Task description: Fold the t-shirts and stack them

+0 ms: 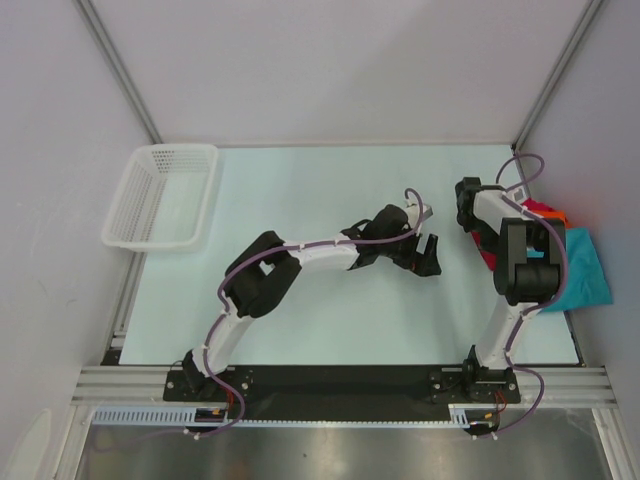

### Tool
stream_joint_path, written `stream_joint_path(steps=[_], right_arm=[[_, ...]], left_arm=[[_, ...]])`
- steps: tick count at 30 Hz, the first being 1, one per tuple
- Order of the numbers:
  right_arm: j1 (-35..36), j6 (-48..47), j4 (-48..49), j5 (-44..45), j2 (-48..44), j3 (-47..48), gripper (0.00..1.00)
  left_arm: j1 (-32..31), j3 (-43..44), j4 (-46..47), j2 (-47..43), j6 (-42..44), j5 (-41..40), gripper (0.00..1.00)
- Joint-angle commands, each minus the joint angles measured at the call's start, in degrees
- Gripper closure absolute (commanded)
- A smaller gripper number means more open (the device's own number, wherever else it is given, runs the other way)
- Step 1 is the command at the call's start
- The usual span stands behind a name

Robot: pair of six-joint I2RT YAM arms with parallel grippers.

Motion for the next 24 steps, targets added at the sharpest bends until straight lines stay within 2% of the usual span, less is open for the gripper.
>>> stream_joint_path(steps=[1,9,24], right_arm=[[0.32,1.47,0.41,1.55,0.21,2.57,0.35],[1.90,1.29,-1.34,2.35,-0.49,5.21,0.35],[1.28,1.64,-2.05,3.75,-0.49,4.17,0.35]], left_arm=[[0.82,-0.29,2.30,-3.13,-0.22,1.37,0.00],[0.82,0.06,2.39,-2.25,-0.57,1.72,0.00],[0.82,-0.20,2.74,-2.16,-0.83,2.07,0.01]])
